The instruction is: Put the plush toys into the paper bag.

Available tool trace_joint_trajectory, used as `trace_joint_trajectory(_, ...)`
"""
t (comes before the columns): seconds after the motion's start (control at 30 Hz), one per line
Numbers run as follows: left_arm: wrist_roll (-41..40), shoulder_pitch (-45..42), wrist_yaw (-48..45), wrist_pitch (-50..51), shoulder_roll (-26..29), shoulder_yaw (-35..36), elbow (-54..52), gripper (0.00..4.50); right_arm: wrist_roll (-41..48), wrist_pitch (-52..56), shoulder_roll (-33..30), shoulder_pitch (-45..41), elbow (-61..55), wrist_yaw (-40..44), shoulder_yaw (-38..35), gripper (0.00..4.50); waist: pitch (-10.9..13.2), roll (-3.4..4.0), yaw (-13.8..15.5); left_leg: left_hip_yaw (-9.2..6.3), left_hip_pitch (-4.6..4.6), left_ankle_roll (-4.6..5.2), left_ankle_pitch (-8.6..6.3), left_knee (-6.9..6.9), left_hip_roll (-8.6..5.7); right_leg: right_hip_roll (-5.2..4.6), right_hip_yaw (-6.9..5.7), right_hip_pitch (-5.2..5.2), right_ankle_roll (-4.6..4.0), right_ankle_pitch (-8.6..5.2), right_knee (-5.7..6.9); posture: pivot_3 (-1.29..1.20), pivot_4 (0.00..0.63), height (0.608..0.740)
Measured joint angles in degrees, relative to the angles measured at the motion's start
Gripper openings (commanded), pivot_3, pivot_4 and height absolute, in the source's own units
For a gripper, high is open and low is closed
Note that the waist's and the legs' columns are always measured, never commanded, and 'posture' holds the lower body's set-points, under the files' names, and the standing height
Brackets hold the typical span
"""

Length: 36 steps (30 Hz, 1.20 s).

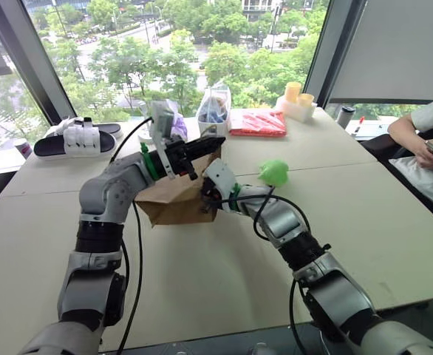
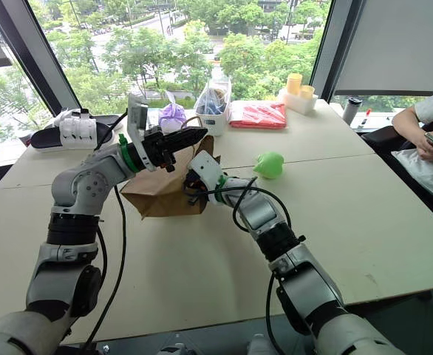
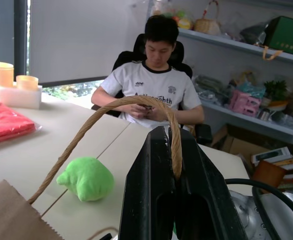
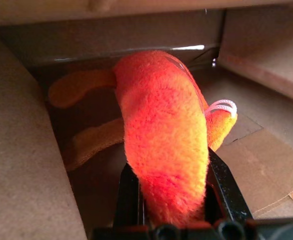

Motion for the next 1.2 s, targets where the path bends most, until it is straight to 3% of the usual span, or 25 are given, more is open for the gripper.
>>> trace_joint_trajectory(0.17,-1.4,0.1,0.8,1.5,0.1,0.1,-0.9,0.00,-0.1,-1.8,0.0,-0.8,1.3,2.3,-0.7,2.98,0.0,0.00,0.0,-0.01,-0.01,-0.01,0.00,-0.01,0.00,0.00,0.00,-0.02,0.00,0.00,0.00,0.00,0.150,0.740)
trace_joint_trajectory(0.27,-2.1,0.3,0.6,2.0,0.6,0.1,-1.7,0.00,1.0,1.1,-2.2,1.0,-6.4,4.6,-1.8,4.46,0.0,0.00,0.1,-0.03,-0.03,-0.01,0.00,-0.03,0.00,0.00,-0.01,-0.04,0.00,0.00,0.00,0.00,0.150,0.740)
trace_joint_trajectory(0.57,-1.9,-0.2,-1.6,1.5,1.7,-0.1,0.3,0.00,9.8,22.3,-17.4,10.3,-41.1,9.3,-10.9,4.46,0.0,0.00,0.4,0.00,-0.05,0.03,-0.02,0.00,-0.01,-0.01,-0.01,-0.01,0.00,0.00,-0.04,0.00,0.150,0.740)
trace_joint_trajectory(0.73,-0.7,0.6,-3.4,-0.2,2.3,-0.3,1.2,0.00,12.9,29.1,-24.8,13.0,-47.3,8.9,-18.1,4.46,0.0,0.00,0.3,0.05,-0.03,0.37,-0.21,0.01,0.00,-0.01,-0.01,0.00,0.00,0.00,-0.05,0.00,0.150,0.740)
trace_joint_trajectory(0.87,-0.7,1.1,-4.0,-0.2,3.5,-0.4,1.2,0.00,11.0,26.9,-25.6,12.3,-37.4,4.2,-22.1,4.46,0.0,0.00,0.3,0.08,-0.01,0.37,-0.21,0.03,0.01,-0.01,0.01,0.03,-0.01,0.00,-0.04,0.00,0.150,0.740)
trace_joint_trajectory(0.97,-0.8,1.3,-4.6,0.3,5.0,-0.2,1.2,0.00,7.3,20.0,-24.0,9.2,-23.3,-0.2,-21.7,4.46,0.0,0.00,0.1,0.13,0.02,0.36,-0.21,0.01,0.01,-0.01,0.03,0.02,-0.01,0.00,-0.02,0.00,0.150,0.740)
trace_joint_trajectory(1.2,-1.3,1.7,-4.9,1.3,6.6,0.1,0.4,0.00,1.0,-0.4,-13.1,-5.4,20.9,-11.2,-20.5,4.46,0.0,0.00,-0.3,0.16,0.04,-0.01,0.01,-0.11,0.05,-0.01,0.04,-0.05,-0.03,0.01,-0.04,0.00,0.150,0.740)
